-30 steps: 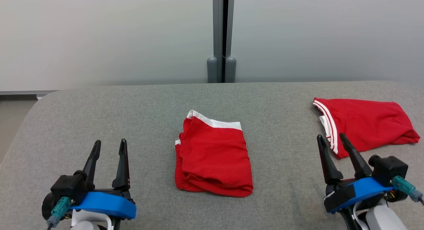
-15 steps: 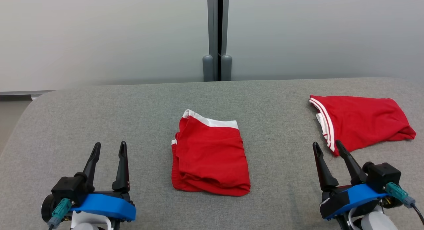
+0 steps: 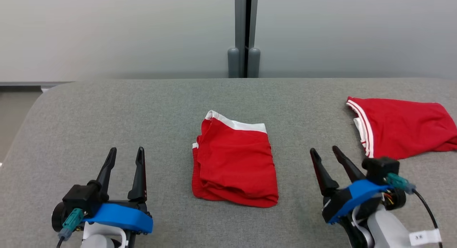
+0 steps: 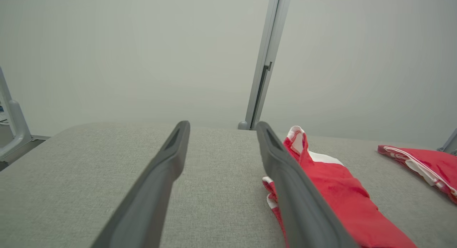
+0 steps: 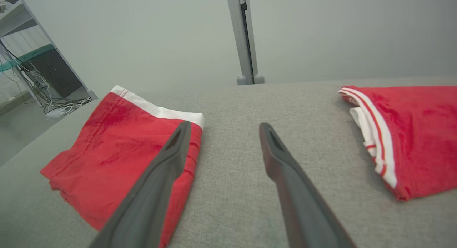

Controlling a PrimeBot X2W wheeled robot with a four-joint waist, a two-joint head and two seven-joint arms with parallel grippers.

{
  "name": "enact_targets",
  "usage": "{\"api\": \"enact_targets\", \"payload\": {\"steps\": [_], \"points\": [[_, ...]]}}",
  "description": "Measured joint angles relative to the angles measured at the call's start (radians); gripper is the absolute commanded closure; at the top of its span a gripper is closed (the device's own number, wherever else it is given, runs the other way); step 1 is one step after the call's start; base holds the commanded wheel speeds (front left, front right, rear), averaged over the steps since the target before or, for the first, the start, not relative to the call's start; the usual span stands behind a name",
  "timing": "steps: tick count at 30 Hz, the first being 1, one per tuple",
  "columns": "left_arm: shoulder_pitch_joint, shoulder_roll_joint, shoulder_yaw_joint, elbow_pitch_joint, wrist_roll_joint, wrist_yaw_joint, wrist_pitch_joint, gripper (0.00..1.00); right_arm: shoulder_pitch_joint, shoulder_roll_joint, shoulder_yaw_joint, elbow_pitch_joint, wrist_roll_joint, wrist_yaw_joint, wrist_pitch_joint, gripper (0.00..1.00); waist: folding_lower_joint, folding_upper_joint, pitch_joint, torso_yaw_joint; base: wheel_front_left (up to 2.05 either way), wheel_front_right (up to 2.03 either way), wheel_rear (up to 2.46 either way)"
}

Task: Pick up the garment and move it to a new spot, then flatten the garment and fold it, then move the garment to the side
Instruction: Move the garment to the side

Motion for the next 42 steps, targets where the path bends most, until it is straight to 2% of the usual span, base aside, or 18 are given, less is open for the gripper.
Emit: {"api": "enact_targets", "payload": {"steps": [5, 11, 18, 24, 25, 26, 27, 34, 42], "points": [[-0.027, -0.001, -0.017, 0.002, -0.008, 0.000, 0.000, 0.00, -0.124, 0.010, 0.063, 0.118, 0.072, 0.000, 0.135, 0.00, 0.0001, 0.0000, 0.029, 0.044, 0.00, 0.00, 0.00], [-0.051, -0.004, -0.036, 0.010, -0.017, 0.000, 0.000, 0.00, -0.277, 0.034, 0.064, 0.290, 0.156, 0.000, 0.288, 0.00, 0.0001, 0.0001, 0.065, 0.107, 0.00, 0.00, 0.00], [-0.077, -0.008, -0.078, 0.021, -0.027, 0.000, 0.000, 0.00, -0.411, 0.035, 0.070, 0.507, 0.152, 0.000, 0.440, 0.00, 0.0002, 0.0003, 0.101, 0.168, 0.00, 0.00, 0.00], [-0.082, -0.007, -0.080, 0.028, -0.032, 0.000, 0.000, 0.00, -0.471, 0.042, 0.069, 0.609, 0.141, 0.000, 0.469, 0.01, 0.0000, 0.0002, 0.118, 0.195, 0.00, 0.00, 0.00], [-0.082, -0.007, -0.079, 0.029, -0.033, 0.000, 0.000, 0.00, -0.473, 0.045, 0.072, 0.613, 0.145, 0.000, 0.462, 0.51, 0.0000, 0.0002, 0.117, 0.195, 0.00, 0.00, 0.00], [-0.082, -0.007, -0.078, 0.030, -0.033, 0.000, 0.000, 0.00, -0.473, 0.047, 0.078, 0.614, 0.150, 0.000, 0.456, 0.69, 0.0000, 0.0002, 0.117, 0.194, 0.00, 0.00, 0.00], [-0.082, -0.007, -0.076, 0.030, -0.033, 0.000, 0.000, 0.00, -0.473, 0.049, 0.086, 0.614, 0.157, 0.000, 0.446, 1.00, 0.0000, 0.0003, 0.115, 0.192, 0.00, 0.00, 0.00], [-0.080, 0.004, -0.070, 0.028, -0.025, 0.000, 0.000, 0.00, -0.471, 0.061, 0.150, 0.580, 0.194, 0.000, 0.337, 1.00, 0.0000, 0.0002, 0.096, 0.134, 0.00, 0.00, 0.00], [-0.069, 0.018, -0.100, 0.023, -0.020, 0.000, 0.000, 0.00, -0.471, 0.045, 0.216, 0.546, 0.237, 0.000, 0.320, 1.00, 0.0001, 0.0003, 0.082, 0.019, 0.00, 0.00, 0.00]]}}
